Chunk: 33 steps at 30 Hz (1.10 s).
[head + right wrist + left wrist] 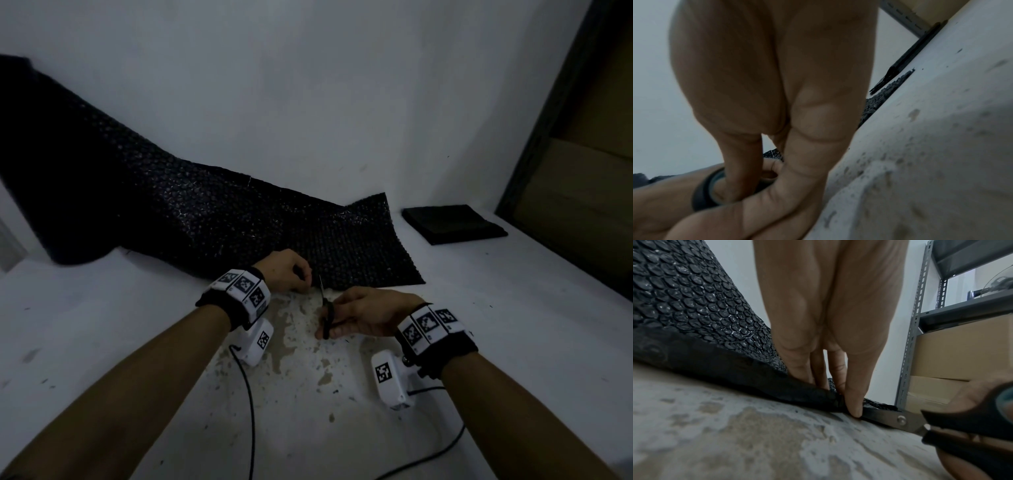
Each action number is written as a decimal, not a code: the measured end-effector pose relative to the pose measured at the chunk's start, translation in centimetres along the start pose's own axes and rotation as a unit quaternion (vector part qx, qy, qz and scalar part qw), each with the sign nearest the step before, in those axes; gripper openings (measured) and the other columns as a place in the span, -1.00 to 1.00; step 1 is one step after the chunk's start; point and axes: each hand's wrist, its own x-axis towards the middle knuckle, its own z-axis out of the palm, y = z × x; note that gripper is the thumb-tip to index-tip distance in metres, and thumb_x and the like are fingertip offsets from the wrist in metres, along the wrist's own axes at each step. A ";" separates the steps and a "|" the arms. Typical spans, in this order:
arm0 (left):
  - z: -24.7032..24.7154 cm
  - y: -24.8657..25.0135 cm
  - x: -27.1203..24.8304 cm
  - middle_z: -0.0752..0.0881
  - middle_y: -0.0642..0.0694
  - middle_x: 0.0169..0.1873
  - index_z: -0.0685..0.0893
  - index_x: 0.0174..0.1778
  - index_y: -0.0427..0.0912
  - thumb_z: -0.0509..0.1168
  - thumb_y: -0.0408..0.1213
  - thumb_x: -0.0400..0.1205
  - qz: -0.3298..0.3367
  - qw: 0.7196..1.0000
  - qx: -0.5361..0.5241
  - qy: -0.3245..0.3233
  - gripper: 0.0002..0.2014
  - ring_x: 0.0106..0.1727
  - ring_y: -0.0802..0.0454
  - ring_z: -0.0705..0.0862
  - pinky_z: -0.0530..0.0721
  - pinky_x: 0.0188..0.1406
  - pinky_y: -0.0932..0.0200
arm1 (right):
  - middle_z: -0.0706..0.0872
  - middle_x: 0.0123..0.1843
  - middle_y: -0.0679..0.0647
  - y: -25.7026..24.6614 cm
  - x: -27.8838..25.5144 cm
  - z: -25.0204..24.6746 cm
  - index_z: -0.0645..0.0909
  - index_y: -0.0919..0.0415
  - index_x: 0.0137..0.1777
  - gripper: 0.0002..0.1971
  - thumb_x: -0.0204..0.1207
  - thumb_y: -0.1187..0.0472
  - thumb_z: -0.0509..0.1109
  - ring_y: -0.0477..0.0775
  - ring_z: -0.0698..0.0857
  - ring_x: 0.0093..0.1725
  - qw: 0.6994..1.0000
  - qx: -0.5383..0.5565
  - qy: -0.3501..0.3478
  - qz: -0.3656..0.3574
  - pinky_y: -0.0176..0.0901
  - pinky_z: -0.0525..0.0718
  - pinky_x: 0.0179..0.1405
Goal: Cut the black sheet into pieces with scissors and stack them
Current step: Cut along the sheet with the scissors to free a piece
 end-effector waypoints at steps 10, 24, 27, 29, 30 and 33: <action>0.0 -0.4 0.0 0.81 0.02 0.02 0.80 -0.33 -0.01 0.55 -0.25 0.52 0.010 1.000 -0.015 0.001 -0.88 0.24 0.07 0.70 0.68 0.16 0.08 | 0.81 0.08 0.34 -0.2 0.0 -0.2 0.64 0.53 0.19 -0.77 0.75 0.37 0.23 0.09 0.83 0.08 1.000 -0.007 0.020 0.004 -0.27 0.75 -0.02; -0.1 -0.9 -0.3 0.81 0.03 -0.15 0.76 -0.41 0.11 0.55 -0.21 0.52 0.022 0.999 -0.041 -0.002 -0.79 0.15 0.00 0.75 0.69 0.23 -0.17 | 0.72 0.28 0.46 -0.7 1.1 -0.1 0.55 0.60 0.38 -0.68 0.77 0.38 0.17 0.12 0.81 0.15 0.999 -0.004 0.031 -0.002 -0.22 0.77 0.09; 0.0 -1.0 -0.4 0.80 0.02 -0.14 0.75 -0.42 0.14 0.55 -0.19 0.52 0.019 0.999 -0.044 -0.004 -0.78 0.16 -0.03 0.74 0.68 0.23 -0.19 | 0.72 0.27 0.46 -0.8 0.9 0.0 0.59 0.57 0.33 -0.71 0.76 0.37 0.20 0.11 0.81 0.14 1.000 -0.007 0.029 0.003 -0.23 0.78 0.10; -0.1 -1.0 -0.4 0.79 0.01 -0.13 0.75 -0.41 0.14 0.54 -0.18 0.53 0.018 0.999 -0.045 -0.004 -0.79 0.13 -0.04 0.74 0.69 0.21 -0.20 | 0.75 0.22 0.42 -0.9 0.8 0.1 0.64 0.48 0.25 -0.75 0.77 0.34 0.21 0.09 0.82 0.10 0.999 -0.006 0.031 0.004 -0.23 0.78 0.07; -0.1 -1.0 -0.4 0.80 0.00 -0.13 0.75 -0.40 0.14 0.53 -0.17 0.53 0.018 0.999 -0.044 -0.004 -0.80 0.12 -0.05 0.75 0.69 0.20 -0.20 | 0.76 0.20 0.40 -0.9 0.9 0.2 0.63 0.45 0.25 -0.76 0.77 0.32 0.21 0.08 0.83 0.08 0.999 -0.004 0.035 0.003 -0.24 0.78 0.05; -0.2 -1.2 -0.3 0.80 -0.05 -0.10 0.76 -0.37 0.16 0.52 -0.14 0.52 0.021 0.998 -0.051 -0.007 -0.83 0.14 -0.08 0.75 0.70 0.20 -0.21 | 0.77 0.16 0.38 -1.1 1.0 0.4 0.57 0.47 0.37 -0.71 0.78 0.30 0.19 0.07 0.83 0.07 0.999 -0.005 0.041 0.000 -0.23 0.78 0.06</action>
